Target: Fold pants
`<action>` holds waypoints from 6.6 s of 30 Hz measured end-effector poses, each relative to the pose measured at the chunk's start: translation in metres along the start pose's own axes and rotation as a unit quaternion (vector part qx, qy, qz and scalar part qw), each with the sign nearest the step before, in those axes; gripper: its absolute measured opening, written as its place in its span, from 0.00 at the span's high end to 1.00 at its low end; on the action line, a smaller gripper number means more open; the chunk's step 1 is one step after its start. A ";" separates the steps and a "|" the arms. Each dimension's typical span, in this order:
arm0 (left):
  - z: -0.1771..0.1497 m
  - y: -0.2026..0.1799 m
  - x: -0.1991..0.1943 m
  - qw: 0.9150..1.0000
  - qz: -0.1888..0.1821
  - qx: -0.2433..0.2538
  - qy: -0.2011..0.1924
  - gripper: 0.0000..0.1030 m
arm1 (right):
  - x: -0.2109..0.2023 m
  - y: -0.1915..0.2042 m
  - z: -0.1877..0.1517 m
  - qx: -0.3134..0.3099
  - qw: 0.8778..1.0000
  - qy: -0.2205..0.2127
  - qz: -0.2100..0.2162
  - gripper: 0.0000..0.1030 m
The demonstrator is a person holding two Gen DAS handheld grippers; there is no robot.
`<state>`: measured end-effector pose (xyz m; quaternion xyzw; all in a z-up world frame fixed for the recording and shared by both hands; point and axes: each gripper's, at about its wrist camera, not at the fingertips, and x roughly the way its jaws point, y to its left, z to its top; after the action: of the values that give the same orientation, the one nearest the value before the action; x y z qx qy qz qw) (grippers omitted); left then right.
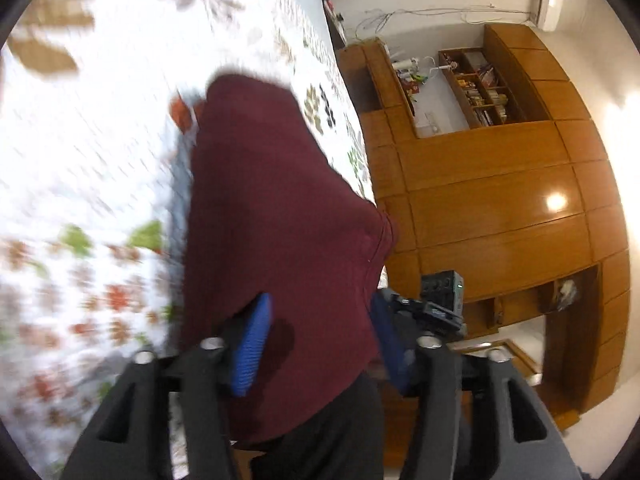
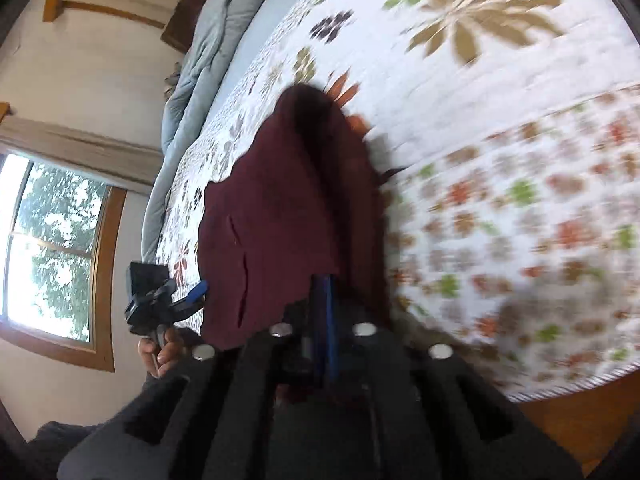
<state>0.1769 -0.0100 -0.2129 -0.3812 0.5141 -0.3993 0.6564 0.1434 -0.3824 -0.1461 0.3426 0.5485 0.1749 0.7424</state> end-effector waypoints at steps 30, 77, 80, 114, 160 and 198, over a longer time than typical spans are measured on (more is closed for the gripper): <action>0.023 -0.004 0.043 0.984 0.127 0.030 0.118 0.09 | 0.049 0.000 0.031 -0.017 0.988 0.145 0.051 0.05; 0.011 -0.065 -0.047 0.966 0.223 0.126 0.032 0.69 | 0.053 0.097 0.021 -0.102 0.990 0.096 -0.019 0.60; 0.016 -0.066 -0.062 0.963 0.234 0.130 0.019 0.69 | 0.064 0.110 0.028 -0.115 0.989 0.097 -0.009 0.60; 0.195 0.096 -0.176 0.953 0.297 0.035 -0.047 0.42 | 0.280 0.115 0.198 -0.105 0.979 0.173 0.009 0.31; 0.150 0.124 -0.201 0.985 0.029 -0.082 -0.146 0.32 | 0.216 0.118 0.150 -0.060 0.989 0.093 0.102 0.97; -0.196 -0.227 -0.263 0.814 0.486 0.190 -0.255 0.08 | -0.032 0.333 -0.244 -0.310 0.884 -0.214 -0.278 0.03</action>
<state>-0.0850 0.1246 0.0564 -0.0373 0.3600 -0.0063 0.9322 -0.0565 -0.0907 0.0694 -0.0421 0.3665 0.0449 0.9284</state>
